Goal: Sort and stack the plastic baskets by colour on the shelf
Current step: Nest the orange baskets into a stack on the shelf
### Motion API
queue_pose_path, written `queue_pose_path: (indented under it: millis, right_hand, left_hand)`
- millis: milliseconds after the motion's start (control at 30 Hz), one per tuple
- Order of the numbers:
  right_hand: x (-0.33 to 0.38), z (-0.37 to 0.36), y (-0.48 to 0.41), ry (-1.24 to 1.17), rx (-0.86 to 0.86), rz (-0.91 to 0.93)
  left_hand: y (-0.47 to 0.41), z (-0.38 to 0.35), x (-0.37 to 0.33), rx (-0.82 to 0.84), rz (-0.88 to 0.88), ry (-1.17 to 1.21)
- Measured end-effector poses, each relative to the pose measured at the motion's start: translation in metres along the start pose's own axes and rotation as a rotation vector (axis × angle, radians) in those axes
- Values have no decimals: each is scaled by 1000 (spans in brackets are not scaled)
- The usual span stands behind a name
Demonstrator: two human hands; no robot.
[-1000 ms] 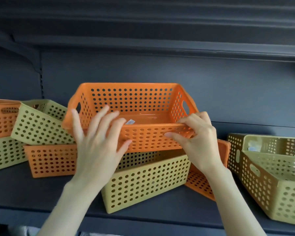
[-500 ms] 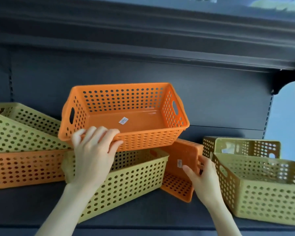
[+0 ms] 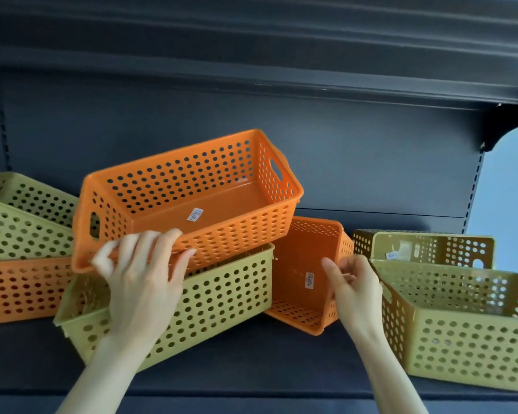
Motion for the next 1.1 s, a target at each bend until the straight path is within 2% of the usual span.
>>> queue_pose_path:
  millis: [300, 700, 867, 1100]
  right_hand:
    - [10, 9, -16, -20, -210, -36]
    - [24, 15, -12, -89, -385, -2]
    - [23, 17, -8, -176, -386, -120]
    - [15, 23, 14, -275, -320, -257]
  left_hand:
    - [-2, -2, 16, -57, 91, -50]
    - [2, -3, 16, -120, 61, -37]
    - [12, -9, 3, -67, 26, 41]
    - [10, -12, -12, -91, 49, 120]
Point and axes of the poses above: each hand's wrist, its own y-axis away from the middle knuckle, its own z-axis out of the back of the hand, x = y × z, the point moved 1 cm from there along -y, towards the middle knuckle, and after that the axes turned 15 degrees about -x, right-handed, at the moved point
